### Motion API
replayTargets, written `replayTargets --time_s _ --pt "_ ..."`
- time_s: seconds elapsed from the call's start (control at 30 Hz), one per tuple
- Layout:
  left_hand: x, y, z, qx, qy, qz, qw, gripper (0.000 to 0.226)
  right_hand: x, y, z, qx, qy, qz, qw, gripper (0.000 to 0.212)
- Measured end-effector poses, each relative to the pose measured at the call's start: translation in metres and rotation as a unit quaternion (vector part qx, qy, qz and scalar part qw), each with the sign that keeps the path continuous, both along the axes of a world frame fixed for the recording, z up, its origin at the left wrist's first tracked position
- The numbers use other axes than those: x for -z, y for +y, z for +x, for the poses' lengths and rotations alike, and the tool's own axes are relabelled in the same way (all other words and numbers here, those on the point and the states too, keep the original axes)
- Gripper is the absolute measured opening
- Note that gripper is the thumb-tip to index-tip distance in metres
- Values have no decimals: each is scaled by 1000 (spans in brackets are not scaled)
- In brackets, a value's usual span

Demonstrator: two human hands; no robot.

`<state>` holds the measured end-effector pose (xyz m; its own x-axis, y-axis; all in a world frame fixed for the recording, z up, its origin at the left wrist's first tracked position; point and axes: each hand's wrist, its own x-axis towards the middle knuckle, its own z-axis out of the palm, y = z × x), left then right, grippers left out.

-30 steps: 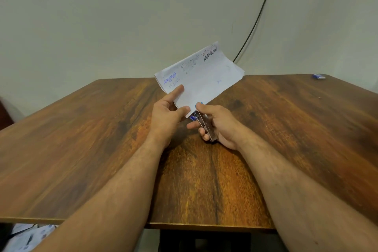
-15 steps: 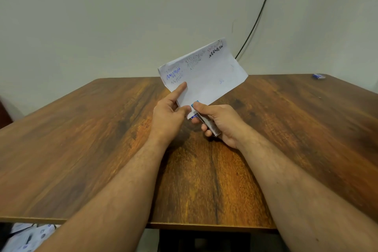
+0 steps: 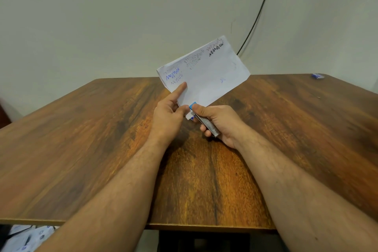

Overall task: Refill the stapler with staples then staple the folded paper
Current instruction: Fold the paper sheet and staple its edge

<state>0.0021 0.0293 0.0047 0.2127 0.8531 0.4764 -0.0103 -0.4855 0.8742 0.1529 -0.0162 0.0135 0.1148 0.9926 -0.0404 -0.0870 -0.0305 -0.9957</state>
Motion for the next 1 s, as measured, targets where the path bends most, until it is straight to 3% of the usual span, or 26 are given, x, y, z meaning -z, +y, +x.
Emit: replayTargets --time_s 0.77,0.9,1.0 --pt "0 -2 1 1 10 10 1000 57 -1 -1 0 31 -47 -22 998 32" --pt "-1 0 -1 -12 -24 -7 1000 58 1 1 -2 8 -3 -10 1000 39" --pt "-1 0 -3 -33 -49 -27 998 59 -4 2 2 48 29 0 998 38"
